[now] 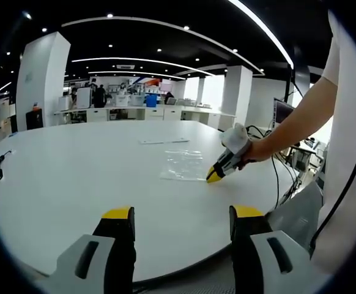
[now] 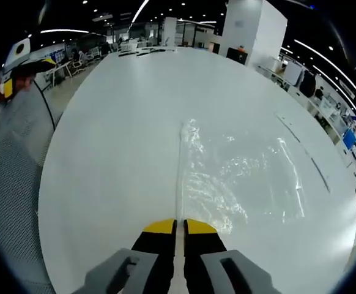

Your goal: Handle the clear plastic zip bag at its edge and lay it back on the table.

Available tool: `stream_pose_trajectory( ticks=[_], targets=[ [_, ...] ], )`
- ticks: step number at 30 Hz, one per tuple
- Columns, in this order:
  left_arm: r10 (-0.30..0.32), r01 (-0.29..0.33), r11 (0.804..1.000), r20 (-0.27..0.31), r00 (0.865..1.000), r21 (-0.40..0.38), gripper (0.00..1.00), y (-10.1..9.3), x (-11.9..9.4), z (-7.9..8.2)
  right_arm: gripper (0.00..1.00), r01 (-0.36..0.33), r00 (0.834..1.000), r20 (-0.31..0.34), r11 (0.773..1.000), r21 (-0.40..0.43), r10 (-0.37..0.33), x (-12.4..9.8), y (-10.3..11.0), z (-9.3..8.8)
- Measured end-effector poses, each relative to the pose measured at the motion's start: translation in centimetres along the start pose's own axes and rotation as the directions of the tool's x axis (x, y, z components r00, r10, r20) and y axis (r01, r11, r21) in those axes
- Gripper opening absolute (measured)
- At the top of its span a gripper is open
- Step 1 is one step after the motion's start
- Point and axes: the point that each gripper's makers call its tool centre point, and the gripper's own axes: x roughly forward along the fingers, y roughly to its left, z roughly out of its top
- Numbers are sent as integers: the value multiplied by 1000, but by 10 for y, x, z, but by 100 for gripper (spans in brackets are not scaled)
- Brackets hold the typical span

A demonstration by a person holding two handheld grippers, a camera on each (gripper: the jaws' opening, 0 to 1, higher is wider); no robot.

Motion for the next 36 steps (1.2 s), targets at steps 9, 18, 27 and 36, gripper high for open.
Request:
stream_pose_trajectory(
  ticks=[9, 18, 27, 36],
  targets=[
    [-2, 2, 1000, 1, 1000, 0, 61, 1, 0, 0, 0, -22, 1000, -15, 1000, -6, 22, 0, 4, 5],
    [-13, 13, 1000, 3, 1000, 7, 61, 0, -1, 0, 0, -48, 998, 29, 999, 5, 48, -24, 11, 22],
    [-23, 23, 1000, 13, 1000, -5, 62, 2, -4, 6, 0, -66, 997, 47, 997, -32, 68, -56, 22, 32],
    [-47, 46, 999, 30, 998, 17, 60, 6, -6, 15, 0, -100, 993, 56, 992, -78, 104, -89, 40, 46]
  ],
)
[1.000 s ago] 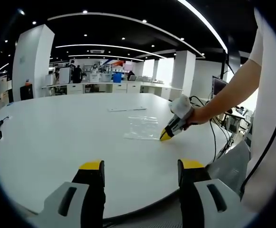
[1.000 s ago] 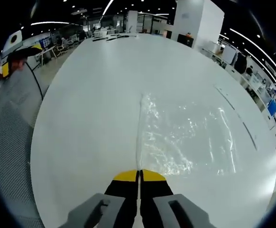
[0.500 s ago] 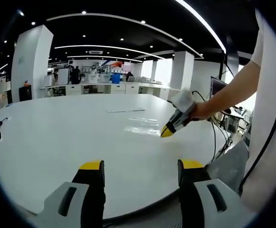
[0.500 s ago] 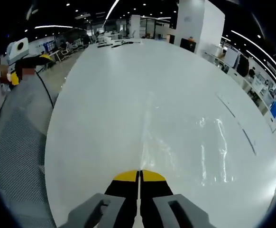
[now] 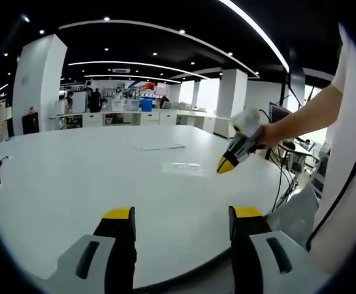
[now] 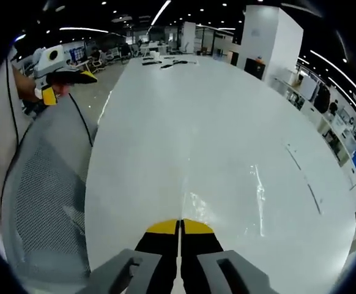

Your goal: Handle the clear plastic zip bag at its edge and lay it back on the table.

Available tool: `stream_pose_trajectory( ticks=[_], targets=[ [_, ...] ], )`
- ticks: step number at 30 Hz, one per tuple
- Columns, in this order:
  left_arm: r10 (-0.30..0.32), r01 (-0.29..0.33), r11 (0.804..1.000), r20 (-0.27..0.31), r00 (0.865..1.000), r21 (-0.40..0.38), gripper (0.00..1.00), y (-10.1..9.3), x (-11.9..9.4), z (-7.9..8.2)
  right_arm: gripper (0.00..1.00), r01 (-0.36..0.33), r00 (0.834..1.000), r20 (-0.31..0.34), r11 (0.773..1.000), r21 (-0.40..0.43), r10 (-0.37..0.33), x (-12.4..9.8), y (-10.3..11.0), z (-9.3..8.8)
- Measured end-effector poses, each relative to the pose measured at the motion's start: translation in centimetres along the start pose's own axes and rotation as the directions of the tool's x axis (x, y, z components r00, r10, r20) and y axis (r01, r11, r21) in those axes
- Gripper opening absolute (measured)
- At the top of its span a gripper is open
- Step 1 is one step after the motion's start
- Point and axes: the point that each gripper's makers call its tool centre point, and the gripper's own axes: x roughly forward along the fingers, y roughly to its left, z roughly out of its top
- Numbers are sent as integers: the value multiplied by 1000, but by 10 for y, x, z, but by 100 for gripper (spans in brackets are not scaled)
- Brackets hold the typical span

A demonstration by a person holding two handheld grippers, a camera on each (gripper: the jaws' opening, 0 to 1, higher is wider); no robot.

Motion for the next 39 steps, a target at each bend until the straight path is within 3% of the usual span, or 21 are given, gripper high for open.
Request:
stream_pose_trajectory(
  ticks=[15, 26, 39],
  targets=[
    [-114, 114, 988, -4, 993, 101, 46, -11, 0, 18, 0, -11, 1000, 9, 997, -71, 12, -44, 28, 22],
    [-181, 181, 965, -19, 983, 187, 39, -21, 4, 37, 0, -16, 999, 41, 994, -106, 21, -73, 45, 45],
    [-256, 254, 936, -24, 966, 243, 37, -26, 24, 67, 0, -28, 996, 78, 993, -116, 37, -99, 61, 66]
  ],
)
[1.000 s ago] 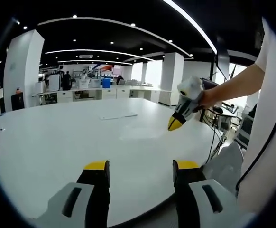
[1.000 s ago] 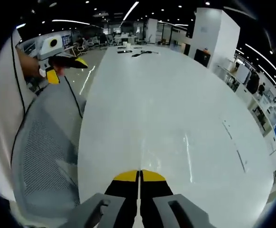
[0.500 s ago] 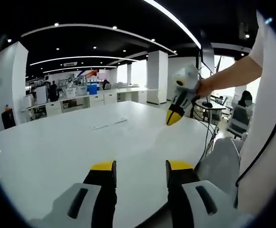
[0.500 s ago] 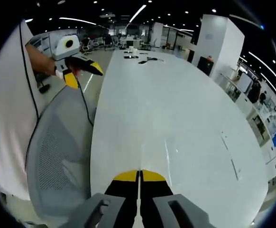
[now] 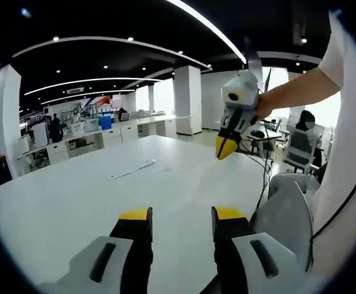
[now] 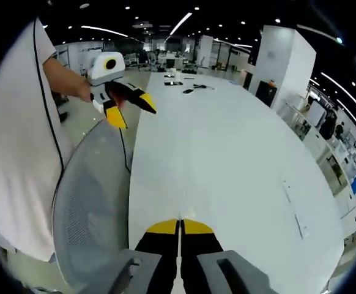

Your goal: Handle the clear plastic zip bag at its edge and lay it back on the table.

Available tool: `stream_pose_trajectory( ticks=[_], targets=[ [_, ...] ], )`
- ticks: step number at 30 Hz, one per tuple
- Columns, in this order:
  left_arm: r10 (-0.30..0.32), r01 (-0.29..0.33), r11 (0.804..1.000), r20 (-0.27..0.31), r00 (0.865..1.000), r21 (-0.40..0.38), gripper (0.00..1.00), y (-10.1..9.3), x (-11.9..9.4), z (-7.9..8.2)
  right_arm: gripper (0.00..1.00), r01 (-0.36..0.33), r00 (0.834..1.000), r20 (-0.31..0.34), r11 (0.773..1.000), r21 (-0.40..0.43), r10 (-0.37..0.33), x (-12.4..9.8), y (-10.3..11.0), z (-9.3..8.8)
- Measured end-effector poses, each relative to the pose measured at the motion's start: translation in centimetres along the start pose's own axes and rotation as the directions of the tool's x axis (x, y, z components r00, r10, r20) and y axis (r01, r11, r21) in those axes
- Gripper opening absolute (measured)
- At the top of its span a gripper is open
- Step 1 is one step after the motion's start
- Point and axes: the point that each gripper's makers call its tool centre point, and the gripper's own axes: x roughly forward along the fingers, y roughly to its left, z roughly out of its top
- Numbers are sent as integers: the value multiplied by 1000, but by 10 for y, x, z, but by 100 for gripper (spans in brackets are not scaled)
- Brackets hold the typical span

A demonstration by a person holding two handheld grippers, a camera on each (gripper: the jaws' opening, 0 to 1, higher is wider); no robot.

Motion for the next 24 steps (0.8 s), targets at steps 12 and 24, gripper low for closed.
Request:
stream_pose_trajectory(
  ticks=[12, 24],
  targets=[
    [-43, 41, 997, 23, 999, 68, 29, 9, 8, 25, 0, 3, 1000, 20, 1000, -30, -3, -28, 17, 18],
    [-88, 83, 980, 16, 996, 179, 20, -1, 14, 46, 0, 1, 1000, 25, 997, -72, 1, -48, 32, 29]
  ],
)
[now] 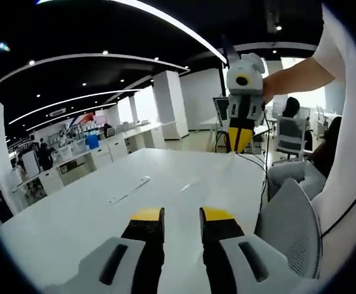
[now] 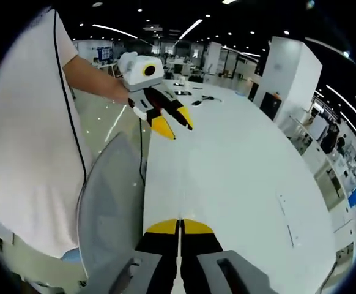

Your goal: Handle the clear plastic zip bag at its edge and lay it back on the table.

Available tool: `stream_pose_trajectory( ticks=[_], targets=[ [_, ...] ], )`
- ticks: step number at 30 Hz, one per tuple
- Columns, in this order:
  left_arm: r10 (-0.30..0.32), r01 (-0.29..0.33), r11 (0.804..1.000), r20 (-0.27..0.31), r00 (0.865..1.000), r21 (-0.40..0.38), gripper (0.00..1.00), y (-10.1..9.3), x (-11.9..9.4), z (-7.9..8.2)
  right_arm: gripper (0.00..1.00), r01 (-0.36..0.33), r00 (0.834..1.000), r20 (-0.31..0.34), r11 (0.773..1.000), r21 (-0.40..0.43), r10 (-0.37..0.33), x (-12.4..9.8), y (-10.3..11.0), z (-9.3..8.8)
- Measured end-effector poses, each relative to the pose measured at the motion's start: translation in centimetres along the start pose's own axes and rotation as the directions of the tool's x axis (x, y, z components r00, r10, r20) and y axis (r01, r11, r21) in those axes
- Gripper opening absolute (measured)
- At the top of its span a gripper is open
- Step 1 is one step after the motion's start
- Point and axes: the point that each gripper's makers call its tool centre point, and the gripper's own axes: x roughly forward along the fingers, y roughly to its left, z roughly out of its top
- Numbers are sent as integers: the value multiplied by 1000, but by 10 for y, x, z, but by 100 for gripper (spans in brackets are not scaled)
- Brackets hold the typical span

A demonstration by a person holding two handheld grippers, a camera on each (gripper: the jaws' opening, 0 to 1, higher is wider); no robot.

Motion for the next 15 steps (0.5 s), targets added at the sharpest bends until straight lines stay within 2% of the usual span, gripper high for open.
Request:
stream_pose_trajectory(
  ticks=[10, 15],
  targets=[
    [-37, 38, 997, -19, 999, 61, 14, -7, -2, 9, 0, -1, 1000, 13, 999, -34, 1, -7, 15, 15],
    [-42, 47, 994, -47, 998, 96, 12, -12, -3, 8, 0, 2, 1000, 18, 999, -45, -1, -8, 20, 17]
  ],
)
